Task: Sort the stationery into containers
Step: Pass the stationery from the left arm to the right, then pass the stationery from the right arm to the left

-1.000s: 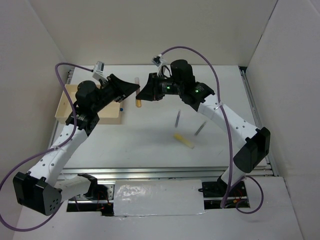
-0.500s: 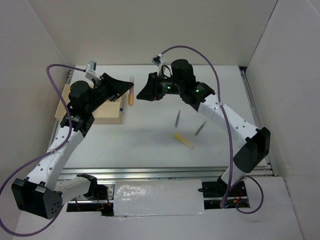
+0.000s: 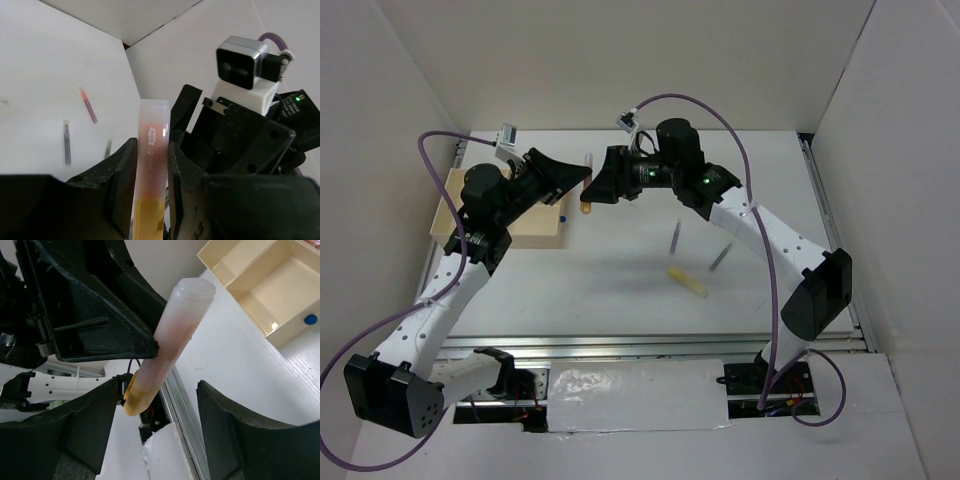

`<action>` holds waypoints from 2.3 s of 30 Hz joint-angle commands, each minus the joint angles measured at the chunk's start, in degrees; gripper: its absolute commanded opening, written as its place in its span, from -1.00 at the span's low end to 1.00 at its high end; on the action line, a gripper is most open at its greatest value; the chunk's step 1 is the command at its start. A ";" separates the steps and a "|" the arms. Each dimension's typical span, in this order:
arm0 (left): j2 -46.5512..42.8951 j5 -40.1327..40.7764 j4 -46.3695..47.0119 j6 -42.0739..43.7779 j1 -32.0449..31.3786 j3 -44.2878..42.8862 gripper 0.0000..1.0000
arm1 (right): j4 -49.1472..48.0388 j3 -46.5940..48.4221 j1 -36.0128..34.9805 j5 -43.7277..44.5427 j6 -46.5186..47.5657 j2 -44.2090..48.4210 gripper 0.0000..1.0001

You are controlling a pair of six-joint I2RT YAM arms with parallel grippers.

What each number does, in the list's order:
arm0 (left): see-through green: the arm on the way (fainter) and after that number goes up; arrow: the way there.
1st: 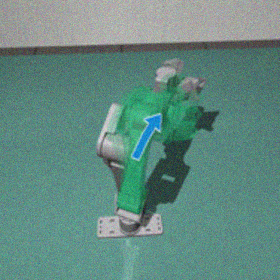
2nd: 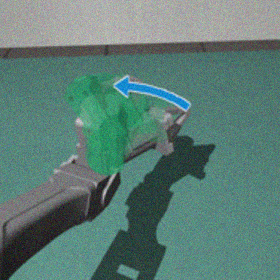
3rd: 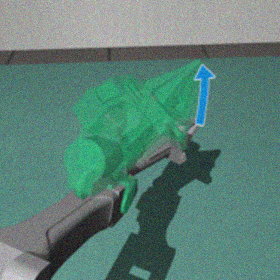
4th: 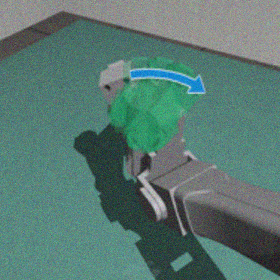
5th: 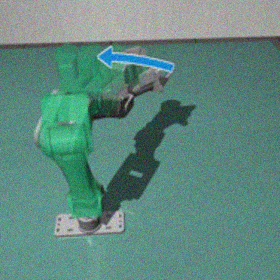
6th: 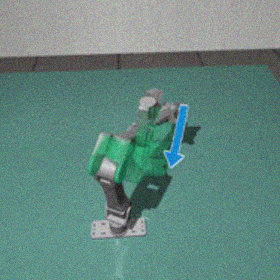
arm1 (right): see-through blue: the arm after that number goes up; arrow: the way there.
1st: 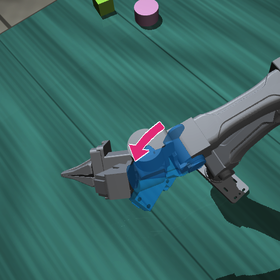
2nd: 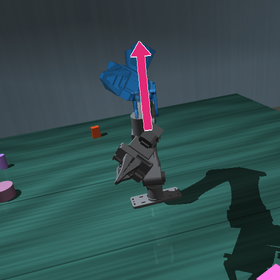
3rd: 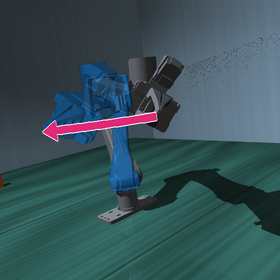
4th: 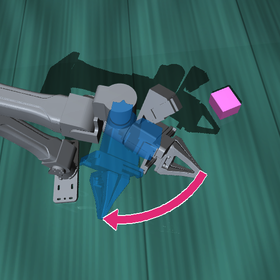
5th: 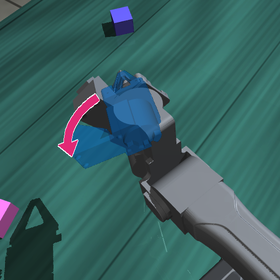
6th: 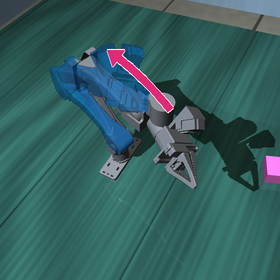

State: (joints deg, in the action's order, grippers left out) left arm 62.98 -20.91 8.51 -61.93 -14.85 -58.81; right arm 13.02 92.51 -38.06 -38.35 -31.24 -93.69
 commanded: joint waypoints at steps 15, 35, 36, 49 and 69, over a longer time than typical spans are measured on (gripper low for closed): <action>-0.57 -1.33 4.06 0.23 -0.62 0.88 -0.46 | -3.35 3.21 -0.08 1.35 -0.58 -2.38 -0.80; -14.70 -29.20 -40.75 112.24 7.49 -5.10 0.56 | 26.25 2.41 6.95 -21.99 27.99 2.03 -1.00; -16.03 -27.63 -41.38 120.56 6.08 -2.39 0.59 | 26.62 2.67 6.95 -23.95 27.99 1.06 -1.00; -18.78 -22.96 -43.75 155.43 -4.57 3.26 0.43 | 23.19 -4.62 1.24 -36.44 21.84 0.00 -1.00; -15.44 -14.69 -40.76 156.16 -15.55 4.06 0.50 | 39.89 3.64 -0.34 -43.13 28.87 -12.13 -1.00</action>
State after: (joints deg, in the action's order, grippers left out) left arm 46.11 -35.53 -32.88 93.03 -29.28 -52.84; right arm 50.94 92.55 -37.50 -78.72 -3.42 -106.28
